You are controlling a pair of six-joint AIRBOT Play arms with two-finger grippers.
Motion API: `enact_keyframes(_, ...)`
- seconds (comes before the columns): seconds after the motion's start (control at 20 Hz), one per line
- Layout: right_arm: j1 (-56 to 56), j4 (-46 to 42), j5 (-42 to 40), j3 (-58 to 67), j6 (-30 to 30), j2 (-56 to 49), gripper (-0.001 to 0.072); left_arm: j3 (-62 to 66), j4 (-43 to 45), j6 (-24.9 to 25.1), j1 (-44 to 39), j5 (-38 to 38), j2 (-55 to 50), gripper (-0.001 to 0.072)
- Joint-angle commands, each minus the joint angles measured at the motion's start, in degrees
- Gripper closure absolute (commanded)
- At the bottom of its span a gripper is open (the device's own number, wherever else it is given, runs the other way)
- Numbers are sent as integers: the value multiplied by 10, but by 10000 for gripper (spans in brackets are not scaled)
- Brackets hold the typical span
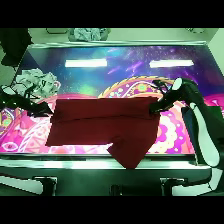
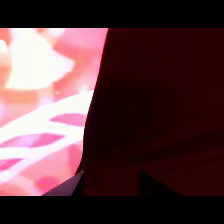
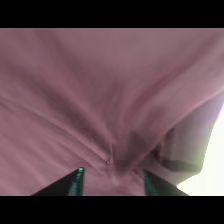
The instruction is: Fold the shirts.
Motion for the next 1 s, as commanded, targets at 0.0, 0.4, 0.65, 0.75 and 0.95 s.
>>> enact_keyframes(0.0, -34, -6, 7, 28, -7, 46, 197, 36, 5, -25, 20, -32, 18, 279)
enact_keyframes(0.4, -114, 14, 67, -169, -59, 163, 198, -276, 66, -31, 123, -7, 183, 279)
enact_keyframes(0.65, -114, 31, 63, -214, -103, 179, 199, -394, 30, 13, 129, 58, 228, 280)
enact_keyframes(0.75, -114, 31, 59, -214, -103, 179, 199, -398, -12, 13, 128, 73, 228, 281)
enact_keyframes(0.95, -114, 31, 58, -215, -111, 179, 199, -398, -44, 12, 128, 91, 227, 315)
